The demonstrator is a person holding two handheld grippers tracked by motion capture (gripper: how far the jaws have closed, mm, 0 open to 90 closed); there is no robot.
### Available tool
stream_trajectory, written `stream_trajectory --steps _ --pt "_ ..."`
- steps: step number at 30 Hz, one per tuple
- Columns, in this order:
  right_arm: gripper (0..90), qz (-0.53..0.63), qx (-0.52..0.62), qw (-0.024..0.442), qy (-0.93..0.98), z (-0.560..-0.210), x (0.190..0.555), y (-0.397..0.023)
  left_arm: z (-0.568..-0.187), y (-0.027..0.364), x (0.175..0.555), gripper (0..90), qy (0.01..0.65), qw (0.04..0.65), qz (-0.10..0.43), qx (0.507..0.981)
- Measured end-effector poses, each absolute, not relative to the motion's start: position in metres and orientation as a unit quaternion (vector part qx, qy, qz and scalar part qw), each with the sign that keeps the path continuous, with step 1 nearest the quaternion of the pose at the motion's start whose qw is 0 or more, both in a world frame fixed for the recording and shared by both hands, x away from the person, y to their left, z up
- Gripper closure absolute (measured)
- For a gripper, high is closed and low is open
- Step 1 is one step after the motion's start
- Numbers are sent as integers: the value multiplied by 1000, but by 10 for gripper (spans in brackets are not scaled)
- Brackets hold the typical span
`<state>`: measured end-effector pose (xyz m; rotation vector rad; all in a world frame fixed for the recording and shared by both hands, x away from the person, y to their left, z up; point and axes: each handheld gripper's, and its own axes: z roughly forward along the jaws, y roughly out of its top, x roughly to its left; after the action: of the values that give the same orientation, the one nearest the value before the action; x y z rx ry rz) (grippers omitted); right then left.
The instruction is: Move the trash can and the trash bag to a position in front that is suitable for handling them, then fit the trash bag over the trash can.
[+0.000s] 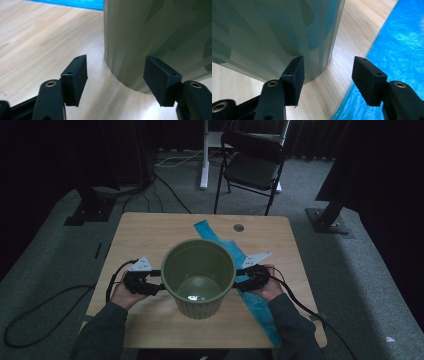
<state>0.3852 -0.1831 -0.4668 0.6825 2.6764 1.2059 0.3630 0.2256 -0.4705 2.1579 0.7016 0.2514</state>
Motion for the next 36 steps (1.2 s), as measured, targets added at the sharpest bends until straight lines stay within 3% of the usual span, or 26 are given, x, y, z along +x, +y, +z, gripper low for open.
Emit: stream_trajectory --steps 9,14,24,36 --pt "440 409 259 85 871 -469 397 -179 -472 229 385 364 311 423 110 844" --pt "443 384 282 128 870 -471 404 -184 -476 231 401 365 330 423 119 835" --pt "463 354 301 144 874 -479 409 -194 -476 241 406 440 338 435 108 827" --pt "419 297 360 156 870 -497 423 -218 -474 247 405 450 340 450 96 820"
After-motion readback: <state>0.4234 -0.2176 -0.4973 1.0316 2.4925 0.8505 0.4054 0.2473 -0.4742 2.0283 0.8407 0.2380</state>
